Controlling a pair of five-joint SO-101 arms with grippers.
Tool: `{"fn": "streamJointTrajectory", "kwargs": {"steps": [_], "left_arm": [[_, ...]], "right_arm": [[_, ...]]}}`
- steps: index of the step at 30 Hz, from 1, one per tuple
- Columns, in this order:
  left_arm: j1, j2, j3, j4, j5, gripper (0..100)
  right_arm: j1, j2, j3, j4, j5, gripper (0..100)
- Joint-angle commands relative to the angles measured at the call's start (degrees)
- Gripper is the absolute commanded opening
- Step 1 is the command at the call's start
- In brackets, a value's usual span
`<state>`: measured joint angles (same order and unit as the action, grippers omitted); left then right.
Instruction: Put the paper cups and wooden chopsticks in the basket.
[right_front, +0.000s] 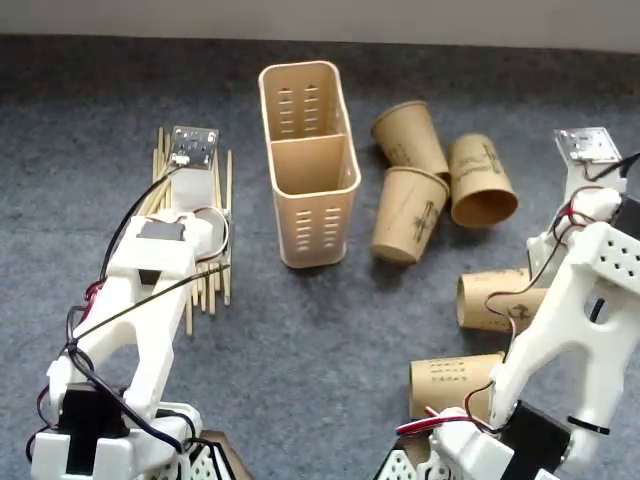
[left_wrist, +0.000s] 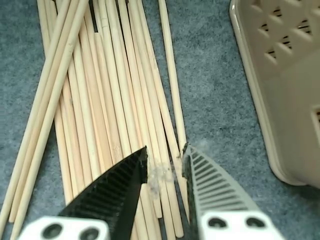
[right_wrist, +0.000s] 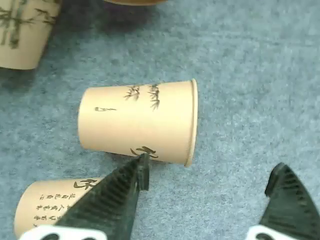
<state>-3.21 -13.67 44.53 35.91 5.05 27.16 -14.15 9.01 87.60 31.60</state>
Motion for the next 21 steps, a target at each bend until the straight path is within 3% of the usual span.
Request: {"fn": "streamJointTrajectory", "kwargs": {"steps": [1,5,9,16,21], "left_arm": [[0.22,-2.07,-0.22,-0.53,0.26,15],[0.40,-2.07,0.04,-0.70,0.26,15],[1.54,-2.07,0.22,-0.70,0.26,15],[1.89,-2.07,0.22,-0.70,0.26,15],[1.71,-2.07,0.31,-0.62,0.26,15]], "right_arm": [[4.00,-2.42,1.54,-2.42,0.79,35.8],[4.79,-2.42,5.05,5.76,12.92,35.8],[6.37,-2.42,6.20,13.32,18.81,35.8],[6.37,-2.33,11.65,9.63,18.73,35.8],[5.23,-1.89,16.31,-4.00,7.82,35.8]]}}
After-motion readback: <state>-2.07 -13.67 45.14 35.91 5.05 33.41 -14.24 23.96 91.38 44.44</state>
